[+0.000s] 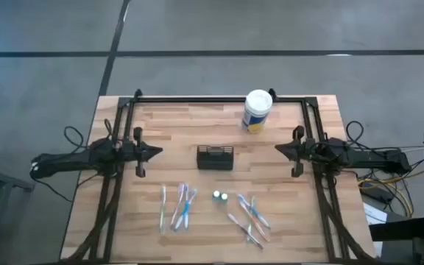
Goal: Pick & Place toothbrushing station
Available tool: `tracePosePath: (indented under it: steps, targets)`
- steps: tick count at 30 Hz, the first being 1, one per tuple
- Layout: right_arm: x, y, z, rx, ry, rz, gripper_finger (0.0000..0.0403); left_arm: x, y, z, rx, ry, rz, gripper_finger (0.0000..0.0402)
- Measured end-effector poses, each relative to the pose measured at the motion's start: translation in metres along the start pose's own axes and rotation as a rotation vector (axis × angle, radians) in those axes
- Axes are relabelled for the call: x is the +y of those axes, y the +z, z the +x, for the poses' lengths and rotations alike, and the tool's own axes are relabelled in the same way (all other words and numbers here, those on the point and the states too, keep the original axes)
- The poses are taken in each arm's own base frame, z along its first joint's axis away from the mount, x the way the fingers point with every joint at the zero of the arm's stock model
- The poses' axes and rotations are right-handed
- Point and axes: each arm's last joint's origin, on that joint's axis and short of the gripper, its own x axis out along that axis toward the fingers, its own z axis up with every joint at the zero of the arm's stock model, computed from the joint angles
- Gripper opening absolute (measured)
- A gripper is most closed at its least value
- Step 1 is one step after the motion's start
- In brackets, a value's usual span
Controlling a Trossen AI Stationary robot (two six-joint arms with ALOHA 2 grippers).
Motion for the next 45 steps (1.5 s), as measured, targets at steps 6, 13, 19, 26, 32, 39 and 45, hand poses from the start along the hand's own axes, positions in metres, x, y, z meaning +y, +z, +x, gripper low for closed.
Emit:
tracePosePath:
  steps: [6, 13, 19, 26, 32, 39, 45]
  targets:
    - [0.0, 0.0, 0.0, 0.0, 0.0, 0.0, 0.0008, 0.0, 0.0, 0.0, 0.0, 0.001, 0.0, 0.0005]
    - [0.0, 0.0, 0.0, 0.002, 0.0, 0.0, 0.0008, 0.0, 0.0, 0.0, 0.0, 0.0, -0.001, 0.0005]
    - [0.0, -0.001, 0.0, 0.008, 0.002, 0.021, 0.0008, 0.0, 0.0, 0.0, 0.0, 0.0, -0.001, 0.0005]
    - [0.008, 0.027, 0.014, 0.153, 0.065, 0.054, 0.0008, 0.0, 0.0, 0.0, 0.0, 0.001, 0.019, 0.0005]
    - [0.034, 0.063, 0.055, 0.51, 0.145, 0.072, 0.0008, 0.0, 0.0, 0.0, 0.0, 0.001, 0.027, 0.0005]
    - [0.08, 0.067, 0.11, 0.974, 0.141, 0.085, 0.0027, 0.0, 0.0, 0.0, 0.0, 0.001, 0.027, 0.0005]
    - [0.127, 0.064, 0.145, 1.156, 0.182, 0.053, 0.0095, 0.0, 0.0, 0.0, 0.0, 0.0, 0.026, 0.0005]
